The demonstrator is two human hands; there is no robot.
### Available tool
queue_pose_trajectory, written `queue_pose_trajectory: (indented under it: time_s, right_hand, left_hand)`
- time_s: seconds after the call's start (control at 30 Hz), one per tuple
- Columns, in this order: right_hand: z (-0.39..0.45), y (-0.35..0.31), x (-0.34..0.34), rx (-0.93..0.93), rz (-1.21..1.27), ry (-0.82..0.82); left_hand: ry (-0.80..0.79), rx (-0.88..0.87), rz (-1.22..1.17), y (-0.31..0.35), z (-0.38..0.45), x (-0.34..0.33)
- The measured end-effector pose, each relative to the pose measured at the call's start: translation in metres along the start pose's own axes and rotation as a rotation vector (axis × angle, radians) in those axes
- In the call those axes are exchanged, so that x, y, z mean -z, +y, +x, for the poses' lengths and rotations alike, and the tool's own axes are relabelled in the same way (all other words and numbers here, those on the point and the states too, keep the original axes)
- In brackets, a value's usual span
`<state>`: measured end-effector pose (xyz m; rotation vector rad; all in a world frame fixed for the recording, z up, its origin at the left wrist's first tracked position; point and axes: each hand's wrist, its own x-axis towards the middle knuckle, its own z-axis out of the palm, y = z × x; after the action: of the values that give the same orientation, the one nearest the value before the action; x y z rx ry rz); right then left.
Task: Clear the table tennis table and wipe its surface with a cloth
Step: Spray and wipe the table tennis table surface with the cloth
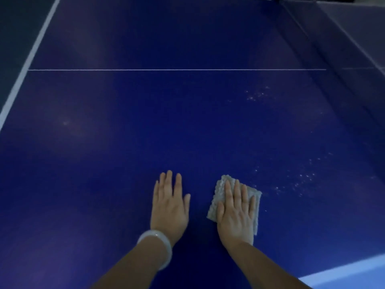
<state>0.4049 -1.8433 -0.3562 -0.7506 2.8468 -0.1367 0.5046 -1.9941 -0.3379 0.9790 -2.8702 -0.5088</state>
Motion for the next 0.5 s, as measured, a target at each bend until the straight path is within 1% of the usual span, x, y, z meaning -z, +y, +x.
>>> queue_pose_trajectory:
  time_s: [0.07, 0.13, 0.2, 0.23, 0.27, 0.33, 0.37, 0.4, 0.43, 0.47, 0.5]
  right_hand:
    - [0.001, 0.015, 0.003, 0.126, -0.018, -0.004]
    - [-0.006, 0.041, 0.006, 0.246, -0.02, -0.012]
    - [-0.018, 0.083, 0.009, 0.276, -0.053, -0.007]
    - [-0.027, 0.109, 0.01, 0.232, -0.088, 0.003]
    - [-0.035, 0.136, 0.011, 0.145, -0.117, 0.017]
    - [-0.046, 0.172, 0.019, -0.156, -0.083, 0.033]
    - [-0.049, 0.179, 0.022, -0.323, -0.022, 0.051]
    - [-0.05, 0.178, 0.023, -0.452, 0.022, 0.073]
    - [-0.049, 0.17, 0.024, -0.52, 0.017, 0.078]
    - [-0.047, 0.156, 0.023, -0.51, -0.012, 0.077]
    - [-0.044, 0.139, 0.021, -0.437, -0.038, 0.071]
  left_hand:
    - [-0.023, 0.061, 0.047, 0.025, -0.011, -0.016]
    - [-0.028, 0.097, 0.126, 0.032, -0.016, -0.026]
    - [-0.021, 0.106, 0.166, 0.031, -0.016, -0.033]
    - [-0.021, 0.105, 0.174, 0.03, -0.016, -0.035]
    - [-0.021, 0.103, 0.178, 0.029, -0.015, -0.036]
    - [-0.013, 0.099, 0.186, 0.029, -0.015, -0.038]
    - [-0.009, 0.1, 0.193, 0.029, -0.015, -0.039]
    - [-0.005, 0.104, 0.199, 0.029, -0.015, -0.039]
    - [-0.001, 0.106, 0.203, 0.03, -0.015, -0.039]
    - [0.002, 0.106, 0.206, 0.03, -0.015, -0.039]
    - [0.004, 0.104, 0.208, 0.03, -0.015, -0.039]
